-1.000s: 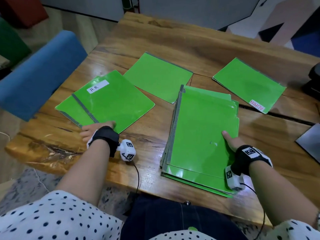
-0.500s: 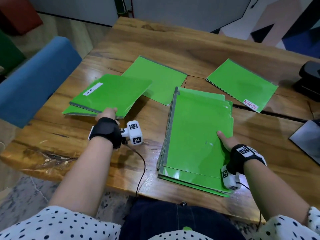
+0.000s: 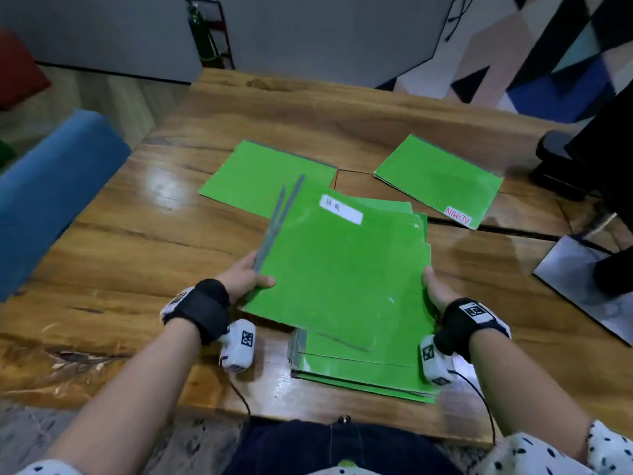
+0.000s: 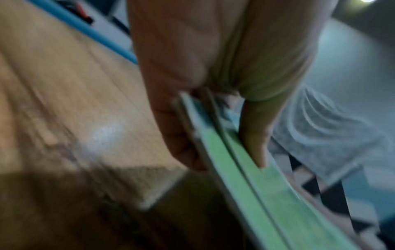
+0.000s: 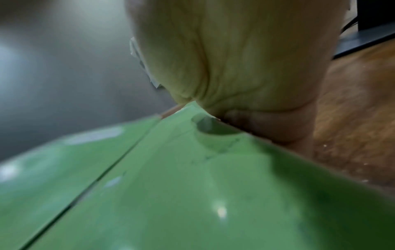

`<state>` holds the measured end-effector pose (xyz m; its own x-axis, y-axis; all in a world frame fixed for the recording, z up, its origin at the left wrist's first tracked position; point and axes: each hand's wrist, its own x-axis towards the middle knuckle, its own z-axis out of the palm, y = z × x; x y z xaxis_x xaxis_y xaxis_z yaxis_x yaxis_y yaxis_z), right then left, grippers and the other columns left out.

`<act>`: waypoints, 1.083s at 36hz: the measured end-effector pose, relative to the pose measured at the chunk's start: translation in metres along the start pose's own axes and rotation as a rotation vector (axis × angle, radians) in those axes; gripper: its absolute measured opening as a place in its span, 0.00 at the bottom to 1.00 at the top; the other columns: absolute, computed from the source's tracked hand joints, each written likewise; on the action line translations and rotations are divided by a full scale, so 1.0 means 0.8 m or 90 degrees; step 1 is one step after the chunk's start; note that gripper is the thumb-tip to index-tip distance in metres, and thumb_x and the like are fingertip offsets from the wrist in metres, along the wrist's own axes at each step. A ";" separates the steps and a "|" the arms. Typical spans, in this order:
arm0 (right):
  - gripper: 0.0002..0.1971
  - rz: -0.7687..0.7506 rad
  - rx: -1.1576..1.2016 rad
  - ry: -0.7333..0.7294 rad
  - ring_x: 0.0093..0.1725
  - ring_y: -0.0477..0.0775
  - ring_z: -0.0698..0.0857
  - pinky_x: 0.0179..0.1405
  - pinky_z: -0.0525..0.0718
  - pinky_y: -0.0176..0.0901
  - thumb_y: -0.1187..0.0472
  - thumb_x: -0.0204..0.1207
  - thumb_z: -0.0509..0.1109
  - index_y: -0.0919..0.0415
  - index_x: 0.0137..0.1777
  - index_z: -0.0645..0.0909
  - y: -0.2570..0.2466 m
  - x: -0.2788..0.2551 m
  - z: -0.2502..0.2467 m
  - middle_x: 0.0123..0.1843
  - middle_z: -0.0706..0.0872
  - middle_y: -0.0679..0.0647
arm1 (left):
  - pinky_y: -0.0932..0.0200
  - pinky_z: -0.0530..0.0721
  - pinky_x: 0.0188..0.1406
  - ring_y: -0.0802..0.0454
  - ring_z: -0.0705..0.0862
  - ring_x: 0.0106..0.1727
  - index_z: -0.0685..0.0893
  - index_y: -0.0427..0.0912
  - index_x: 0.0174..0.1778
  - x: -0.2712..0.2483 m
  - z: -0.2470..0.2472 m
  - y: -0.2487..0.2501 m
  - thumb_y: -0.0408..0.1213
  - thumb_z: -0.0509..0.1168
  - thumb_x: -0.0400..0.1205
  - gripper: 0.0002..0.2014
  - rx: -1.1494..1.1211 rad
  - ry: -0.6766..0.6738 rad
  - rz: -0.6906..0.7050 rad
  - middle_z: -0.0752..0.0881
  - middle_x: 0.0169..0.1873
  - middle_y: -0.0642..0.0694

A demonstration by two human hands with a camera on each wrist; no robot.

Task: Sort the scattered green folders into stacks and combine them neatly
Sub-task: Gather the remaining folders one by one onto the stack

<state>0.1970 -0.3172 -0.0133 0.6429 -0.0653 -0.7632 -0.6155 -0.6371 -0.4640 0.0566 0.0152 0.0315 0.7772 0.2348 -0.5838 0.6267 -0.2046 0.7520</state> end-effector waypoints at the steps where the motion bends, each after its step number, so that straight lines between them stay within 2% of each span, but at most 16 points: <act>1: 0.45 0.001 0.007 -0.003 0.81 0.65 0.61 0.80 0.59 0.64 0.28 0.77 0.37 0.61 0.83 0.53 0.000 -0.002 -0.001 0.84 0.57 0.64 | 0.55 0.78 0.49 0.44 0.77 0.54 0.65 0.39 0.78 -0.001 0.002 -0.002 0.27 0.68 0.79 0.31 0.047 -0.039 -0.016 0.78 0.60 0.36; 3: 0.44 -0.002 0.008 -0.004 0.82 0.65 0.60 0.80 0.58 0.63 0.30 0.78 0.37 0.63 0.83 0.53 -0.004 -0.007 -0.001 0.84 0.56 0.64 | 0.61 0.77 0.42 0.48 0.76 0.52 0.67 0.41 0.74 -0.006 0.011 -0.006 0.27 0.68 0.80 0.28 0.100 -0.092 -0.032 0.78 0.58 0.38; 4: 0.44 -0.004 0.001 -0.005 0.82 0.65 0.60 0.80 0.58 0.63 0.30 0.78 0.37 0.63 0.83 0.53 -0.005 -0.008 0.000 0.84 0.56 0.65 | 0.58 0.79 0.42 0.48 0.77 0.50 0.67 0.43 0.72 -0.005 0.016 -0.008 0.27 0.68 0.80 0.26 0.105 -0.103 -0.036 0.78 0.58 0.36; 6: 0.43 -0.008 -0.019 -0.011 0.82 0.65 0.60 0.80 0.58 0.62 0.31 0.79 0.36 0.63 0.83 0.53 -0.008 -0.012 0.001 0.84 0.56 0.65 | 0.48 0.81 0.51 0.45 0.78 0.53 0.66 0.42 0.73 -0.005 0.030 -0.007 0.27 0.68 0.79 0.27 0.102 -0.110 -0.038 0.78 0.62 0.30; 12: 0.41 -0.024 -0.030 -0.018 0.82 0.65 0.59 0.80 0.58 0.61 0.33 0.80 0.36 0.63 0.83 0.52 -0.010 -0.020 0.002 0.84 0.55 0.64 | 0.50 0.77 0.67 0.41 0.74 0.67 0.52 0.42 0.77 -0.004 0.086 0.002 0.31 0.66 0.81 0.35 0.108 -0.111 -0.045 0.72 0.67 0.40; 15: 0.41 -0.022 -0.010 -0.024 0.82 0.65 0.60 0.80 0.58 0.61 0.32 0.80 0.38 0.62 0.84 0.52 -0.008 -0.020 0.000 0.84 0.55 0.64 | 0.43 0.69 0.76 0.39 0.68 0.75 0.47 0.40 0.80 -0.004 0.105 0.004 0.32 0.67 0.80 0.39 0.109 -0.097 -0.043 0.65 0.75 0.36; 17: 0.42 -0.024 -0.010 -0.024 0.81 0.65 0.61 0.80 0.59 0.61 0.32 0.80 0.42 0.63 0.83 0.53 -0.006 -0.018 -0.001 0.84 0.57 0.64 | 0.41 0.66 0.78 0.38 0.65 0.78 0.43 0.44 0.82 -0.005 0.107 0.005 0.33 0.68 0.78 0.44 0.095 -0.106 -0.048 0.60 0.79 0.36; 21: 0.45 -0.026 -0.001 0.014 0.79 0.66 0.66 0.78 0.64 0.60 0.31 0.77 0.54 0.67 0.81 0.58 -0.004 -0.015 0.003 0.82 0.62 0.65 | 0.43 0.61 0.81 0.38 0.59 0.81 0.37 0.43 0.83 -0.012 0.108 0.010 0.37 0.71 0.78 0.51 0.079 -0.123 -0.056 0.52 0.83 0.37; 26: 0.51 -0.003 0.095 0.078 0.76 0.67 0.70 0.73 0.68 0.61 0.30 0.68 0.67 0.65 0.81 0.58 -0.002 -0.015 0.008 0.80 0.66 0.64 | 0.41 0.55 0.82 0.44 0.50 0.84 0.30 0.47 0.82 -0.024 0.120 0.005 0.58 0.70 0.73 0.58 0.068 -0.124 -0.047 0.41 0.84 0.44; 29: 0.50 -0.017 0.126 0.143 0.66 0.66 0.78 0.64 0.75 0.56 0.29 0.64 0.70 0.68 0.75 0.68 0.006 -0.013 0.017 0.71 0.76 0.65 | 0.41 0.53 0.82 0.44 0.48 0.85 0.32 0.48 0.82 -0.028 0.123 0.004 0.55 0.68 0.76 0.55 -0.007 -0.122 -0.048 0.40 0.84 0.45; 31: 0.41 -0.053 0.119 0.215 0.48 0.60 0.82 0.49 0.79 0.48 0.29 0.64 0.70 0.69 0.59 0.78 0.011 -0.014 0.025 0.55 0.84 0.63 | 0.39 0.52 0.80 0.42 0.49 0.84 0.33 0.49 0.83 -0.029 0.121 0.004 0.52 0.67 0.78 0.52 -0.088 -0.123 -0.055 0.41 0.84 0.44; 32: 0.36 -0.069 0.110 0.251 0.40 0.58 0.80 0.42 0.77 0.45 0.30 0.64 0.70 0.68 0.49 0.79 0.012 -0.014 0.028 0.47 0.84 0.61 | 0.39 0.51 0.80 0.42 0.49 0.84 0.34 0.49 0.83 -0.028 0.119 0.005 0.51 0.67 0.78 0.51 -0.121 -0.121 -0.068 0.41 0.84 0.43; 34: 0.34 -0.085 0.125 0.292 0.37 0.56 0.78 0.39 0.74 0.44 0.31 0.65 0.71 0.67 0.46 0.79 0.013 -0.020 0.032 0.40 0.82 0.58 | 0.38 0.50 0.80 0.40 0.49 0.84 0.34 0.49 0.83 -0.026 0.114 0.009 0.50 0.67 0.78 0.51 -0.160 -0.116 -0.092 0.42 0.84 0.42; 36: 0.42 -0.106 0.150 0.287 0.48 0.60 0.82 0.48 0.80 0.47 0.28 0.62 0.71 0.69 0.56 0.79 0.013 -0.027 0.034 0.51 0.85 0.60 | 0.38 0.51 0.79 0.40 0.52 0.83 0.36 0.48 0.84 -0.021 0.109 0.016 0.55 0.72 0.72 0.56 -0.181 -0.101 -0.095 0.45 0.84 0.41; 37: 0.51 -0.122 0.165 0.288 0.57 0.62 0.83 0.56 0.82 0.52 0.23 0.55 0.69 0.69 0.64 0.77 0.011 -0.030 0.034 0.61 0.84 0.62 | 0.39 0.53 0.79 0.40 0.55 0.83 0.38 0.47 0.84 -0.019 0.107 0.020 0.61 0.76 0.63 0.64 -0.186 -0.089 -0.087 0.49 0.84 0.40; 39: 0.64 -0.162 0.184 0.282 0.65 0.63 0.82 0.64 0.81 0.58 0.17 0.42 0.65 0.67 0.70 0.75 0.006 -0.035 0.036 0.68 0.81 0.62 | 0.43 0.61 0.78 0.41 0.65 0.79 0.46 0.44 0.84 -0.013 0.105 0.025 0.66 0.80 0.41 0.78 -0.206 -0.055 -0.077 0.60 0.81 0.38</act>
<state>0.1629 -0.2960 -0.0071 0.8777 -0.2923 -0.3798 -0.4763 -0.4439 -0.7590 0.0656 -0.0710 0.0268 0.7092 0.1551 -0.6877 0.6743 0.1352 0.7260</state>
